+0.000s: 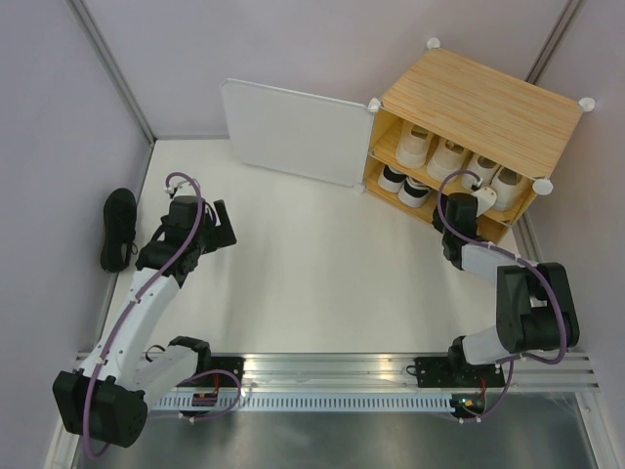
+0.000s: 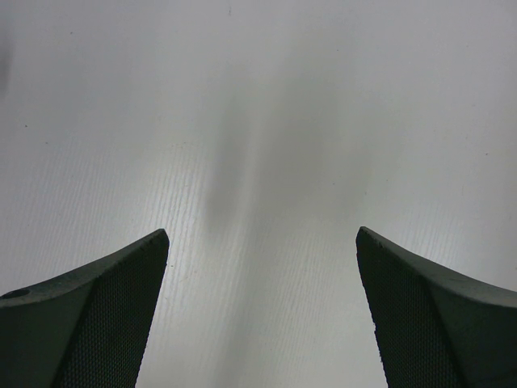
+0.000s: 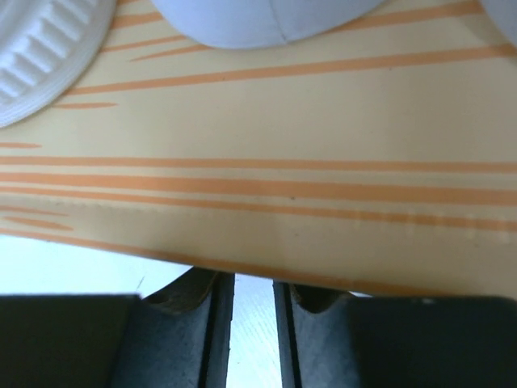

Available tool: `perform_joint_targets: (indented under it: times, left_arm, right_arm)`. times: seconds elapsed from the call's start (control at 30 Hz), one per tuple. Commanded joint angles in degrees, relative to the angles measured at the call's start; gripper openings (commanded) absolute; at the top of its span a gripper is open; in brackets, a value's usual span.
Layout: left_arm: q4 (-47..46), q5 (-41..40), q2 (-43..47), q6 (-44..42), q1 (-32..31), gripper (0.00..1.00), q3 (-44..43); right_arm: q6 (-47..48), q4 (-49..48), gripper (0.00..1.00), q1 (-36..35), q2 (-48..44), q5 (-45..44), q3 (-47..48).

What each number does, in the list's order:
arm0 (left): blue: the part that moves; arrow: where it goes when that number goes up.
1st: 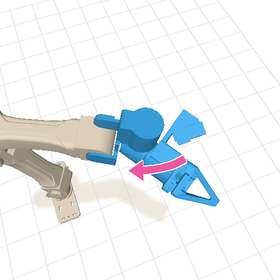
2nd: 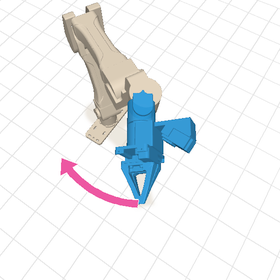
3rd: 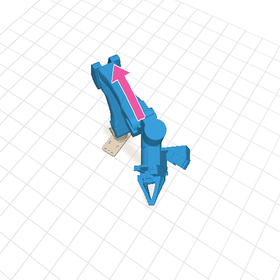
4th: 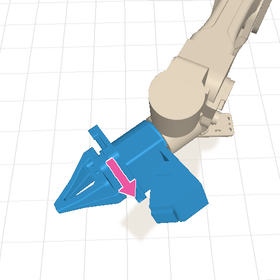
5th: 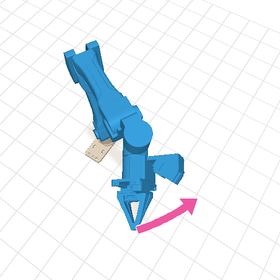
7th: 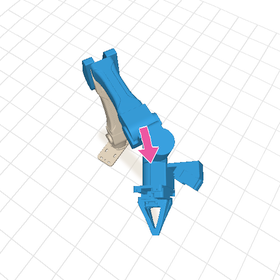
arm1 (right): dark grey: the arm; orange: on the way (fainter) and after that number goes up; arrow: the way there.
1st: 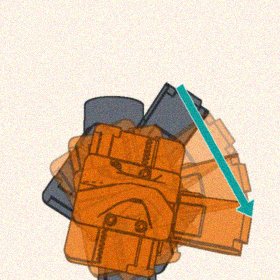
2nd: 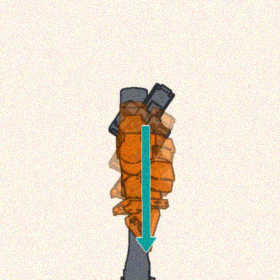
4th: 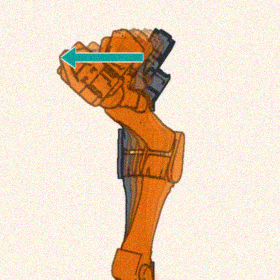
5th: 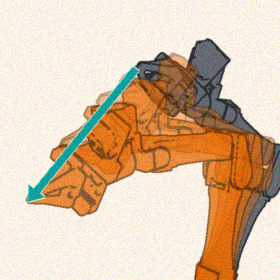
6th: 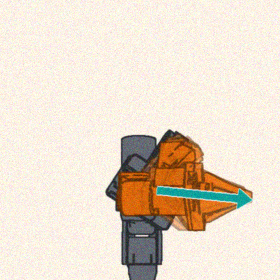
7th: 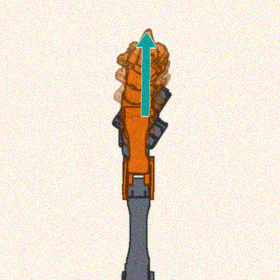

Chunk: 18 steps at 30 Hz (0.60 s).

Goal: Place and organize the shoes in the shoe cabinet

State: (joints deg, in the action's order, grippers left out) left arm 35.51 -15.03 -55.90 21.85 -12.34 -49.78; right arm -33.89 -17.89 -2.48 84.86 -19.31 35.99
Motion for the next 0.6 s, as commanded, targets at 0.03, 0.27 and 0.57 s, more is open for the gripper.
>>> perform_joint_targets:
  times: [0.03, 0.27, 0.57]
  left_arm:
    - [-0.8, -1.8, -0.3, -1.1, 0.1, 1.0, -0.1]
    - [-0.8, -1.6, -0.8, -1.0, 0.1, 1.0, -0.1]
    - [-0.7, -2.2, -1.7, -0.7, 0.1, 1.0, -0.1]
  right_arm:
    - [-0.1, 0.1, 0.33, 1.9, -3.5, 4.5, 0.5]
    - [-1.0, 14.7, 0.55, 1.9, -14.7, 12.9, -0.1]
    - [4.3, 36.0, 0.78, 1.8, -29.1, 18.6, 3.7]
